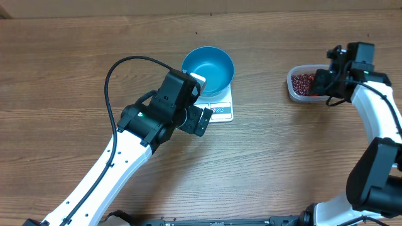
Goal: Scoop item into bowl and weigh 150g on scale
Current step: 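Dip the red scoop into the beans and scoop them up, then lift the bean-filled red scoop out of the tub with the right gripper, then carry the red scoop with the right gripper over the teal bowl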
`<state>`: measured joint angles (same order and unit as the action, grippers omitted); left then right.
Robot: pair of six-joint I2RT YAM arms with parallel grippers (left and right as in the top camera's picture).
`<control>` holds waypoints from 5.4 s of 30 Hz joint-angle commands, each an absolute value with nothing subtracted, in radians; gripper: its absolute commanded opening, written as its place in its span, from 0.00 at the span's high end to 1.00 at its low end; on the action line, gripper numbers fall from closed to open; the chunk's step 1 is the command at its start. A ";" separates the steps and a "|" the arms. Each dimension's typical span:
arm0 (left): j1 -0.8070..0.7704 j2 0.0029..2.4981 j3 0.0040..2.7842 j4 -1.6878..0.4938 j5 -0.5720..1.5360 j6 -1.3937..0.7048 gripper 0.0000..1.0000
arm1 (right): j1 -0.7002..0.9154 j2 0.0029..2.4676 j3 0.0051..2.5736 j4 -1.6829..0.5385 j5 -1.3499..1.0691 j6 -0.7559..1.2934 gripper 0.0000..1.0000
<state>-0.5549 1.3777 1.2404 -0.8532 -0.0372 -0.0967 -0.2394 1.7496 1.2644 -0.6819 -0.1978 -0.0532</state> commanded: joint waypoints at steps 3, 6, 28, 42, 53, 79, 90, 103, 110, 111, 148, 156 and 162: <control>-0.557 1.382 1.253 -0.853 -0.033 -0.074 0.01 | -0.296 1.786 1.274 -0.688 -0.344 -0.019 0.96; -0.557 1.382 1.253 -0.853 -0.033 -0.074 0.01 | -0.305 1.794 1.274 -0.691 -0.367 -0.019 0.96; -0.557 1.382 1.253 -0.853 -0.033 -0.074 0.01 | -0.309 1.798 1.274 -0.672 -0.472 0.067 0.96; -0.557 1.382 1.253 -0.853 -0.033 -0.074 0.00 | -0.366 1.837 1.274 -0.667 -0.547 0.127 0.96; -0.557 1.382 1.253 -0.853 -0.033 -0.074 0.01 | -0.416 1.864 1.274 -0.669 -0.680 0.131 0.96; -0.557 1.382 1.253 -0.853 -0.033 -0.074 0.00 | -0.501 1.864 1.274 -0.670 -0.765 0.157 0.96; -0.557 1.382 1.253 -0.853 -0.033 -0.074 0.00 | -0.501 1.864 1.274 -0.662 -0.764 0.156 0.96; -0.557 1.382 1.253 -0.853 -0.033 -0.074 0.00 | -0.506 1.864 1.274 -0.659 -0.765 0.156 0.96; -0.557 1.382 1.253 -0.853 -0.033 -0.074 0.00 | -0.561 1.864 1.274 -0.648 -0.864 0.118 0.96; -0.557 1.382 1.253 -0.853 -0.033 -0.074 0.01 | -0.573 1.864 1.274 -0.645 -0.892 0.118 0.96; -0.557 1.382 1.253 -0.853 -0.033 -0.074 0.00 | -0.519 1.864 1.275 -0.666 -1.367 0.134 0.96; -0.557 1.382 1.253 -0.853 -0.033 -0.074 0.00 | -0.397 1.864 1.275 -0.600 -1.344 0.179 0.96; -0.557 1.382 1.253 -0.853 -0.033 -0.074 0.01 | -0.319 1.864 1.275 -0.492 -1.325 0.276 0.96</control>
<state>-0.5552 1.3777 1.2404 -0.8532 -0.0368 -0.0967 -0.3538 1.8591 1.2644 -0.5289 -1.3190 0.2104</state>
